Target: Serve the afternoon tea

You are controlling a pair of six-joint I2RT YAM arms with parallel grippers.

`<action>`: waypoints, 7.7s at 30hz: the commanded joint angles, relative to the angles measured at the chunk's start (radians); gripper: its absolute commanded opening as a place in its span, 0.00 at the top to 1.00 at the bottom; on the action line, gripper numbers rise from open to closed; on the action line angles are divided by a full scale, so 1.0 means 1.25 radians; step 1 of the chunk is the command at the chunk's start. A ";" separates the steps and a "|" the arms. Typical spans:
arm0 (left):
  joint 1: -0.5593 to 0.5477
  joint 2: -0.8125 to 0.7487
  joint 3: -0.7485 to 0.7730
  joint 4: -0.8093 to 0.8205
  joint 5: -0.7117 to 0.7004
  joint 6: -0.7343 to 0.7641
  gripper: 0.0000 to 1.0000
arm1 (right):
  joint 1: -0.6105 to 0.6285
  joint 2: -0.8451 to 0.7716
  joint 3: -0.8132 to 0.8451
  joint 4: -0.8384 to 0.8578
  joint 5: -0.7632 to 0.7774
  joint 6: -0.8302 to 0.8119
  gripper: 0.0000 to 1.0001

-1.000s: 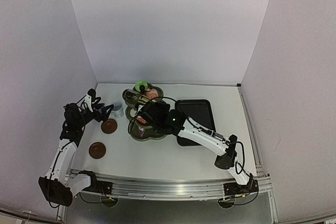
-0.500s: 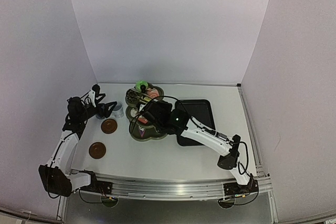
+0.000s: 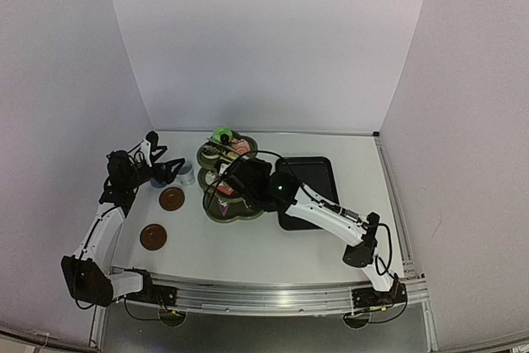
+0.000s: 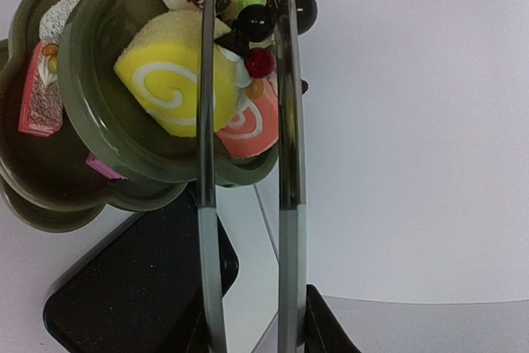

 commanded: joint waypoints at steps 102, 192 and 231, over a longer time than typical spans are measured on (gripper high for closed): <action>-0.019 0.473 0.175 -0.617 -0.463 0.659 0.14 | -0.477 -0.598 -0.884 0.263 -0.559 0.875 0.34; -0.916 0.802 0.818 -0.949 -0.387 0.553 0.20 | -0.311 -0.702 -0.828 0.122 -0.442 0.887 0.02; 0.116 0.323 -0.038 -0.703 -0.703 0.350 0.09 | -0.314 -0.525 -0.813 0.189 -0.454 0.968 0.02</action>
